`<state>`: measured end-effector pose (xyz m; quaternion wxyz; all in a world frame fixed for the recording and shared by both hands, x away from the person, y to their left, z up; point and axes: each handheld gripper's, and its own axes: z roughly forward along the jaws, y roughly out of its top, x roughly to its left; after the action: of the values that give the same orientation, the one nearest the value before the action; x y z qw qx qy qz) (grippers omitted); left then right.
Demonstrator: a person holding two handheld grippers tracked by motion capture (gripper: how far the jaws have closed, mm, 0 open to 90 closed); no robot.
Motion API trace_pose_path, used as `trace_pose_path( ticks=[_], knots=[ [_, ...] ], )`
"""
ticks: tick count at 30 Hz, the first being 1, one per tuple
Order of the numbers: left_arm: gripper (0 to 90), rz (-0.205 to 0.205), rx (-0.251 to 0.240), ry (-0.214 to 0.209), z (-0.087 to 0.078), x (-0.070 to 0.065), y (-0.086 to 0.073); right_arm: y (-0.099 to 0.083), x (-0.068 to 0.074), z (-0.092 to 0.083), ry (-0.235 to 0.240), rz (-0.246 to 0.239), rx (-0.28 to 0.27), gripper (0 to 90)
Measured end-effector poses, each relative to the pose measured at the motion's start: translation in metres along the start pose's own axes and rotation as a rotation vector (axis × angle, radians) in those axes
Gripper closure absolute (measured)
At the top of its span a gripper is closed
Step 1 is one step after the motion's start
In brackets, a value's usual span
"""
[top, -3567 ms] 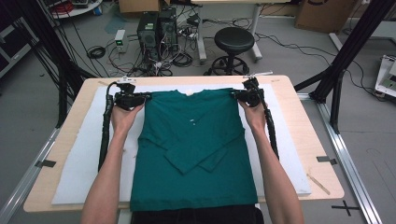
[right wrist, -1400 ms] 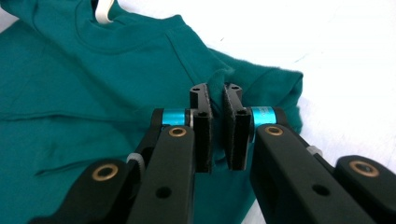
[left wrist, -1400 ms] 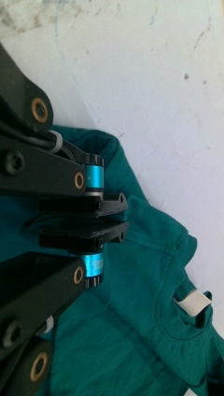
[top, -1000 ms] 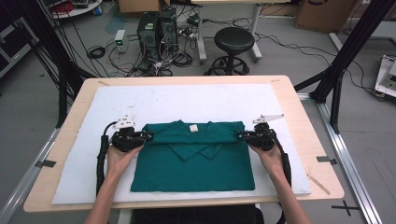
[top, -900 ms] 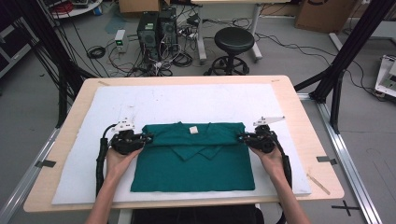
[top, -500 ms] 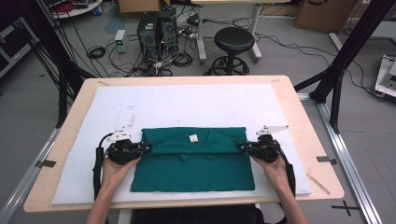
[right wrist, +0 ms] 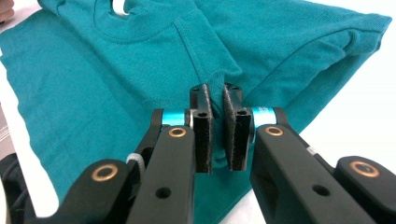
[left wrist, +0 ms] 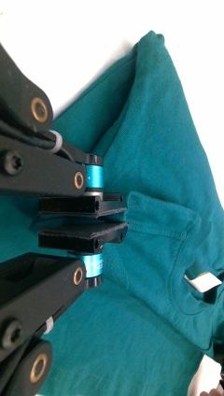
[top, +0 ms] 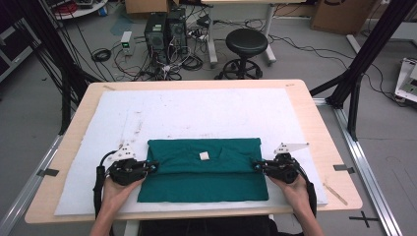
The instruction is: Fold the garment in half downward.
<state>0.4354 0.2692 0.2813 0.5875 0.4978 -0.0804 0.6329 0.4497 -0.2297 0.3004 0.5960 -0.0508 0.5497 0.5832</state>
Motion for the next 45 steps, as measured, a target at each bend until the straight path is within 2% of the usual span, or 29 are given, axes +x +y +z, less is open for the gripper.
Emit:
trace_pose_path(
  ticks=[2,3,5,7,9,12,15,18,22,25,28,31,34,38,41,45],
  knots=[
    [83.4,-0.002,0.008,-0.005,0.001,0.0,-0.001,-0.002,0.003,0.001,-0.014,-0.013,0.014,83.2],
    [82.0,-0.001,0.011,-0.01,0.001,0.001,-0.001,-0.002,0.004,0.003,-0.023,-0.022,0.034,80.1],
    [72.0,-0.005,0.004,-0.003,-0.002,0.002,0.0,-0.002,0.007,0.004,-0.058,-0.043,0.053,63.9],
    [64.3,-0.013,-0.017,-0.011,-0.008,0.004,0.003,-0.001,0.007,0.0,-0.057,-0.023,0.037,56.1],
    [59.1,-0.011,-0.045,-0.011,-0.013,0.004,0.01,0.002,0.004,-0.007,-0.05,0.005,-0.004,51.1],
    [57.1,-0.004,-0.058,-0.007,-0.012,0.004,0.021,0.012,0.004,-0.012,-0.045,0.015,-0.033,49.4],
    [56.5,-0.003,-0.055,0.007,-0.002,0.004,0.031,0.025,0.006,-0.009,-0.04,0.006,-0.053,49.3],
    [56.5,-0.015,-0.044,0.008,0.013,0.006,0.038,0.036,0.007,0.003,-0.052,0.003,-0.026,49.2],
    [56.1,-0.013,0.012,0.021,0.032,0.008,0.039,0.044,0.006,0.025,-0.077,0.004,0.039,49.2],
    [56.0,-0.025,0.043,0.029,0.041,0.01,0.037,0.046,0.006,0.037,-0.078,0.001,0.089,50.4],
    [58.0,-0.055,0.065,-0.005,0.042,0.013,0.036,0.045,0.004,0.046,-0.071,0.004,0.137,56.9],
    [73.3,-0.039,0.073,-0.044,0.04,0.01,0.035,0.044,0.005,0.046,-0.029,-0.002,0.14,74.1],
    [84.9,0.001,0.082,-0.061,0.035,0.003,0.037,0.043,0.01,0.043,-0.015,-0.028,0.136,85.4],
    [87.1,0.023,0.061,-0.094,0.026,-0.006,0.034,0.036,0.018,0.034,0.006,-0.041,0.1,87.8],
    [87.1,0.018,0.043,-0.113,0.018,-0.012,0.027,0.028,0.022,0.025,0.032,-0.031,0.085,87.8],
    [87.1,0.019,0.046,-0.134,0.008,-0.018,0.016,0.013,0.022,0.016,0.094,-0.006,0.081,87.8]
  ],
)
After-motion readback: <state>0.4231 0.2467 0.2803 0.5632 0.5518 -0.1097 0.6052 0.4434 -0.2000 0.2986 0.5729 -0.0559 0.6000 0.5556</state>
